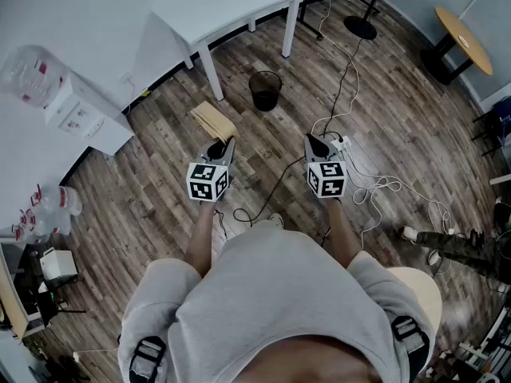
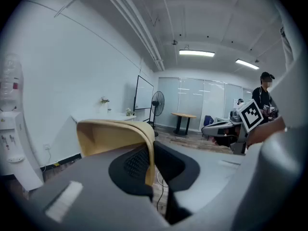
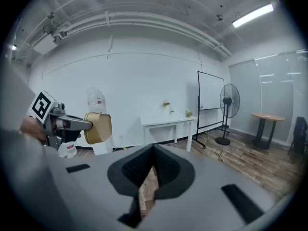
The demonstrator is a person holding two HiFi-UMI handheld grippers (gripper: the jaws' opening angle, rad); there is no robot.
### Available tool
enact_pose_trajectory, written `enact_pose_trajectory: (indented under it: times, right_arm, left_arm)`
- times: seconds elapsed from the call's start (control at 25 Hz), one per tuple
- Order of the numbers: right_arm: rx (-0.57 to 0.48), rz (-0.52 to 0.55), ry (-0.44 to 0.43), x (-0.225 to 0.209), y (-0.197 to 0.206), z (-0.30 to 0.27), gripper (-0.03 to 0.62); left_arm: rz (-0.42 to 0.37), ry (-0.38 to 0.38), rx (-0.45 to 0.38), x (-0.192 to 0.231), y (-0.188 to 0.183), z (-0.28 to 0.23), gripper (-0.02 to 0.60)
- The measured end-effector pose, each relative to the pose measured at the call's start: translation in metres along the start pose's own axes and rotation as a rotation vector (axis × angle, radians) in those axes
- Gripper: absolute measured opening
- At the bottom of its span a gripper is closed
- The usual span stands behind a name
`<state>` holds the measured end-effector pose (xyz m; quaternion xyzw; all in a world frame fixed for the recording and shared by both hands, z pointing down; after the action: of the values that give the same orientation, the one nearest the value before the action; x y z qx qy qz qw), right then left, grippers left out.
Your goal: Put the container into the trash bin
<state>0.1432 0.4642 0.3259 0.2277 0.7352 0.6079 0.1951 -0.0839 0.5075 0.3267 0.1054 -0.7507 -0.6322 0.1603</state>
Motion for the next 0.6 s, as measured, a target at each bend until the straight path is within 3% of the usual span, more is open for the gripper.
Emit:
enact_pose_trajectory:
  times: [0.6]
  right_arm:
    - [-0.008,-0.008,-0.002,-0.015,0.009,0.008,0.014]
  left_arm:
    - [0.007,-0.008,0.011,-0.020,0.007,-0.010,0.031]
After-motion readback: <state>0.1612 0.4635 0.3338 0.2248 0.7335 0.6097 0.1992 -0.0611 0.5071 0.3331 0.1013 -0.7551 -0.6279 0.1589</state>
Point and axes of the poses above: the fingertips, and each gripper's own axes: z backward along the fingers, x to its left, y out of its underside, the point moved 2 cm from there along z, backward along the fingers, and after that the axes turned 9 degrees about -x, right-handed, at the moved point
